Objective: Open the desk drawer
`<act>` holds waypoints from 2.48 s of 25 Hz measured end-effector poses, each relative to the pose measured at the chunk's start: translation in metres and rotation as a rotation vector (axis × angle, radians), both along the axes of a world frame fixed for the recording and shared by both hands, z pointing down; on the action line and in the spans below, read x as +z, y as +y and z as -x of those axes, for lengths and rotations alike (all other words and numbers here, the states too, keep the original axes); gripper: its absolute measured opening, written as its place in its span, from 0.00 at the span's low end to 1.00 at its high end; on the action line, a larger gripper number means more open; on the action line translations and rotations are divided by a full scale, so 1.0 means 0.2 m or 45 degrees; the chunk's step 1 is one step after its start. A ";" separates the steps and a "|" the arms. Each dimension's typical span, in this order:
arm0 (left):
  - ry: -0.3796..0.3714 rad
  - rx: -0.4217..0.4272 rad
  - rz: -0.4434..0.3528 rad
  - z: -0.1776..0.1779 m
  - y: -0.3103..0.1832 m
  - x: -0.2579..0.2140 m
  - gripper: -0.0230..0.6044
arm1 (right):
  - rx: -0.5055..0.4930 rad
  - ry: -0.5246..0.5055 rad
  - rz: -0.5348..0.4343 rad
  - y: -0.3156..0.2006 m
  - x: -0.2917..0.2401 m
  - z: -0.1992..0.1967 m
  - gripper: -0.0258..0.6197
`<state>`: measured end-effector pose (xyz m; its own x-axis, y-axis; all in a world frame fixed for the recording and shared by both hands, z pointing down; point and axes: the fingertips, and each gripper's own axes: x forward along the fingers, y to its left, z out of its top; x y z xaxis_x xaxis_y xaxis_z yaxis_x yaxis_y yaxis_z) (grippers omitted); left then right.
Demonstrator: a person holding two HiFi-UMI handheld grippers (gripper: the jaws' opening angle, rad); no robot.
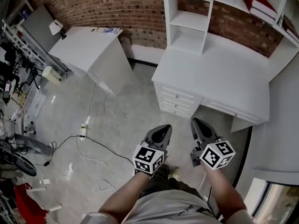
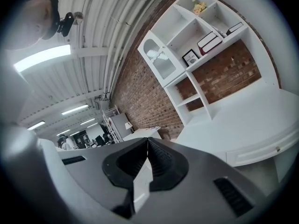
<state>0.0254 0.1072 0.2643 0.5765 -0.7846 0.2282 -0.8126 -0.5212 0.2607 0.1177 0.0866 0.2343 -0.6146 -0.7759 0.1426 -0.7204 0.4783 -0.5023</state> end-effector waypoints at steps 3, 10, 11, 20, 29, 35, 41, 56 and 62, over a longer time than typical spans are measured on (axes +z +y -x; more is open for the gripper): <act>-0.019 0.023 0.001 0.04 -0.13 0.11 0.06 | 0.012 0.024 0.011 -0.10 0.06 0.06 0.07; -0.079 0.096 0.024 0.14 -0.45 0.46 0.06 | 0.044 0.047 0.024 -0.34 0.24 0.21 0.07; -0.083 0.104 0.029 0.14 -0.48 0.52 0.06 | 0.054 0.047 0.033 -0.38 0.28 0.21 0.07; -0.110 0.150 0.073 0.10 -0.82 1.14 0.06 | 0.088 0.061 0.074 -0.67 0.78 0.23 0.07; -0.154 0.106 0.141 0.00 -1.11 1.91 0.14 | 0.104 0.029 0.121 -0.91 1.43 0.17 0.07; -0.194 0.060 0.188 -0.07 -1.28 2.35 0.20 | 0.096 0.006 0.136 -1.03 1.74 0.17 0.07; -0.244 -0.006 0.277 -0.08 -1.39 2.71 0.22 | 0.056 -0.007 0.128 -1.08 1.88 0.19 0.07; -0.258 -0.060 0.378 -0.16 -1.53 3.12 0.22 | -0.011 -0.028 0.108 -1.14 1.96 0.19 0.07; -0.286 -0.069 0.390 -0.17 -1.57 3.15 0.19 | -0.014 -0.027 0.130 -1.13 1.99 0.15 0.07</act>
<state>0.0595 -0.2076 0.8937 0.4448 -0.6885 0.5729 -0.8916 -0.4012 0.2100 0.0876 -0.1399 0.6324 -0.6266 -0.7512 0.2076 -0.7042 0.4316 -0.5638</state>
